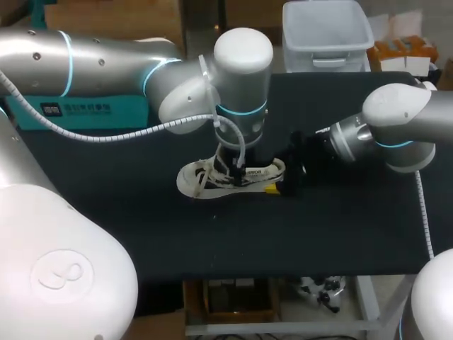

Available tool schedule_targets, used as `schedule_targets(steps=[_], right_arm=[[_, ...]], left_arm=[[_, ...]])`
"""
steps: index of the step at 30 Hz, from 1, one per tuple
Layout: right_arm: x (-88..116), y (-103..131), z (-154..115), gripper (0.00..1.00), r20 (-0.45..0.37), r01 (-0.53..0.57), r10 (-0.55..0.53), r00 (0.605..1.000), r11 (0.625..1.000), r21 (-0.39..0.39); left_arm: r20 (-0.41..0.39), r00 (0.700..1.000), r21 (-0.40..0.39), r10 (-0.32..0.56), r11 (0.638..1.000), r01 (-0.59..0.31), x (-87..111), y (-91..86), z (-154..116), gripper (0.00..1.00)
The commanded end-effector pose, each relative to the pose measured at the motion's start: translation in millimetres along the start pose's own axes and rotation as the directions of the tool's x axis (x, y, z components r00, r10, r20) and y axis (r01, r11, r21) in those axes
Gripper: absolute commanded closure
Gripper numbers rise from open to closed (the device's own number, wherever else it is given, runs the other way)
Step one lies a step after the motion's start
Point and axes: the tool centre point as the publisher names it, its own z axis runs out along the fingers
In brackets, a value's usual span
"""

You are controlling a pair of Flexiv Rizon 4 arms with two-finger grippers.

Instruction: Open the shoe tongue, take the insole out of the shoe, put the insole back into the shoe, and pack the shoe into the shoebox

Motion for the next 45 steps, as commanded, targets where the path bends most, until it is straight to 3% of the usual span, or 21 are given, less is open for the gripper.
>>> schedule_targets(steps=[1,15,20,21,24,26,32,38,45], right_arm=[[1,-3,1,1.00,0.000,0.001,-0.001,1.000,1.000,-0.004],[1,-3,1,1.00,0.000,0.001,-0.001,1.000,1.000,-0.004],[1,-3,1,1.00,0.000,0.001,-0.001,1.000,1.000,-0.004],[1,-3,1,1.00,0.000,0.001,-0.001,1.000,1.000,-0.004],[1,-3,1,1.00,0.000,0.001,-0.001,1.000,1.000,-0.004],[1,-3,1,1.00,0.000,0.001,-0.001,1.000,1.000,-0.004],[1,-3,1,1.00,0.000,0.001,-0.001,1.000,1.000,-0.004],[1,-3,1,1.00,0.000,0.001,-0.001,1.000,1.000,-0.004],[1,-3,1,1.00,0.000,0.001,-0.001,1.000,1.000,-0.004]], left_arm=[[0.040,0.999,-0.003,-0.013,1.000,0.013,-1.0,-11.0,89,0.67],[0.131,0.991,-0.006,-0.035,0.999,0.036,-48.9,-6.6,107,0.56],[0.132,0.991,-0.003,-0.038,0.999,0.039,-62.6,-7.2,116,0.60],[0.133,0.990,-0.003,-0.040,0.999,0.040,-65.2,-7.4,117,0.63],[0.131,0.990,0.009,-0.045,0.999,0.044,-73.7,-7.4,118,1.00],[0.133,0.990,0.015,-0.044,0.999,0.043,-76.5,-7.5,116,1.00],[0.113,0.994,0.052,-0.010,0.999,0.004,-79.4,-7.9,94,1.00],[0.045,0.996,0.123,0.076,0.989,-0.081,-70.7,-10.7,52,1.00],[-0.017,0.993,0.200,0.117,0.973,-0.111,-61.7,-16.3,0,1.00]])
